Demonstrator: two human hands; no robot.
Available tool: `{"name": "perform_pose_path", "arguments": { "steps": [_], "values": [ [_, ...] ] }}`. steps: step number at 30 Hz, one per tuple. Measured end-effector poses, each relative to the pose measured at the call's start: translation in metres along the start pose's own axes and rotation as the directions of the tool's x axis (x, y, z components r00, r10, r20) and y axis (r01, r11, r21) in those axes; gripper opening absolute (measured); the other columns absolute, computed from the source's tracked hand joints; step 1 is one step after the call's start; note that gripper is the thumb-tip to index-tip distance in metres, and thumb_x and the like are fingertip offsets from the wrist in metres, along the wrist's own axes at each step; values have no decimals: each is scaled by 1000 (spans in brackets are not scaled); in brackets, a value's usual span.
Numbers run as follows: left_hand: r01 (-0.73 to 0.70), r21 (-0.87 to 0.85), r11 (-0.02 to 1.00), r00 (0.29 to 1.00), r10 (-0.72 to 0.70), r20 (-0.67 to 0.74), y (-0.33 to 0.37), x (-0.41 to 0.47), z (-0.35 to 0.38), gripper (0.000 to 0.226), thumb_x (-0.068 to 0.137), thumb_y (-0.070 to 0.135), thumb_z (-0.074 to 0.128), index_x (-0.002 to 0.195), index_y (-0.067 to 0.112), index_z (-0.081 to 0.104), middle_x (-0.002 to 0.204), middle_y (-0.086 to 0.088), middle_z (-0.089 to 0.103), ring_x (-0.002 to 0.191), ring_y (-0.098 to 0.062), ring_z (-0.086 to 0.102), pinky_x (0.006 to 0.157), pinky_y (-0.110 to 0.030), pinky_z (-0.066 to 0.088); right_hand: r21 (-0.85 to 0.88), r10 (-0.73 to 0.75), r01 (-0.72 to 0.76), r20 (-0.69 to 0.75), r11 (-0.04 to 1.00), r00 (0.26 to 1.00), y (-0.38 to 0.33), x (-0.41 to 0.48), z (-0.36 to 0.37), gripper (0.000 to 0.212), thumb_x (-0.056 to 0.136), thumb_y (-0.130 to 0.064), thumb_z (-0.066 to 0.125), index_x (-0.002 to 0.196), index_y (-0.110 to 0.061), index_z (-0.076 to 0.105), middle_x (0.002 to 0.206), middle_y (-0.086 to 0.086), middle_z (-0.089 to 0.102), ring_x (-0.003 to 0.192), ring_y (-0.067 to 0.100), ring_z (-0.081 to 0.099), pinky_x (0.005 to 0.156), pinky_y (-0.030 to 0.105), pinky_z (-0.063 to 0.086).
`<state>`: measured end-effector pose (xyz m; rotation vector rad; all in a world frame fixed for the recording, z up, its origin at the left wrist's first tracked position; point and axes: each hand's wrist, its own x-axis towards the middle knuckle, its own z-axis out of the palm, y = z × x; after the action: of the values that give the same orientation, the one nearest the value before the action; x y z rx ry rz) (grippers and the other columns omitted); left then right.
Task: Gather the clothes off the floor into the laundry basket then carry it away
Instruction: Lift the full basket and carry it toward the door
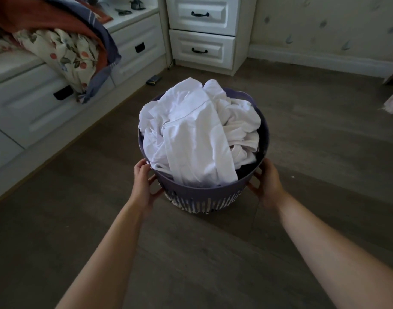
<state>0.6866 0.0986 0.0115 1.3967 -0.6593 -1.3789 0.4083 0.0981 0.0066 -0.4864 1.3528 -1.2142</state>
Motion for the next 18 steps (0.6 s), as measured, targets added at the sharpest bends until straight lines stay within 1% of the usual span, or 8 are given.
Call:
{"name": "perform_pose_path", "arguments": {
  "steps": [4, 7, 9, 11, 12, 13, 15, 18],
  "values": [
    [12, 1, 1000, 1000, -12, -13, -2, 6, 1, 63, 73, 49, 50, 133, 29, 47, 128, 2, 59, 112, -16, 52, 77, -39, 47, 24, 14, -13, -50, 1000, 999, -2, 5, -3, 27, 95, -40, 38, 105, -33, 62, 109, -14, 63, 102, 11, 56, 74, 31, 43],
    [51, -50, 997, 997, -54, -56, -3, 14, 5, 78, 63, 57, 50, 135, 27, 44, 133, 2, 55, 116, -18, 51, 80, -46, 48, 81, 58, -51, -82, 995, 995, -4, 6, 0, 28, 91, -45, 46, 106, -30, 64, 107, -11, 64, 98, 10, 56, 69, 29, 42],
    [130, -115, 985, 990, -135, -33, -4, 17, 11, 70, 70, 61, 47, 131, 28, 48, 131, 1, 59, 119, -23, 54, 79, -51, 51, 127, 79, -66, -97, 990, 992, -2, 8, -1, 39, 87, -50, 52, 120, -31, 60, 123, -9, 60, 108, 9, 55, 71, 30, 45],
    [193, -135, 972, 981, -189, 45, -6, 14, 13, 51, 84, 60, 37, 113, 28, 63, 114, 0, 69, 107, -26, 62, 82, -52, 52, 134, 155, -142, -88, 981, 984, 2, 7, -3, 51, 83, -60, 55, 129, -37, 55, 133, -9, 51, 121, 14, 49, 83, 39, 47],
    [214, -135, 967, 975, -203, 95, -7, 15, 12, 47, 88, 57, 33, 103, 30, 69, 109, -1, 71, 103, -26, 63, 86, -54, 50, 133, 197, -192, -29, 972, 980, 4, 8, -5, 49, 81, -65, 53, 121, -38, 60, 127, -8, 56, 119, 19, 50, 88, 47, 46],
    [233, -133, 963, 967, -216, 132, -8, 17, 9, 46, 90, 56, 33, 97, 31, 71, 112, -2, 69, 105, -27, 62, 89, -60, 48, 140, 238, -243, 53, 960, 970, 4, 9, -7, 41, 82, -67, 51, 103, -37, 70, 111, -7, 66, 109, 23, 55, 91, 56, 45],
    [260, -135, 956, 959, -239, 149, -10, 17, 2, 42, 89, 56, 37, 98, 31, 70, 120, -3, 62, 115, -30, 55, 88, -71, 43, 194, 255, -287, 173, 938, 951, 5, 11, -10, 43, 84, -65, 49, 66, -32, 69, 74, -5, 67, 89, 26, 58, 90, 70, 41],
    [264, -128, 956, 960, -249, 125, -8, 20, -5, 40, 90, 55, 39, 103, 28, 65, 113, -2, 59, 120, -31, 51, 84, -73, 44, 243, 269, -313, 197, 918, 943, 10, 16, -15, 29, 82, -58, 53, 79, -33, 67, 84, -5, 60, 103, 29, 55, 85, 78, 37]
  ]
}}
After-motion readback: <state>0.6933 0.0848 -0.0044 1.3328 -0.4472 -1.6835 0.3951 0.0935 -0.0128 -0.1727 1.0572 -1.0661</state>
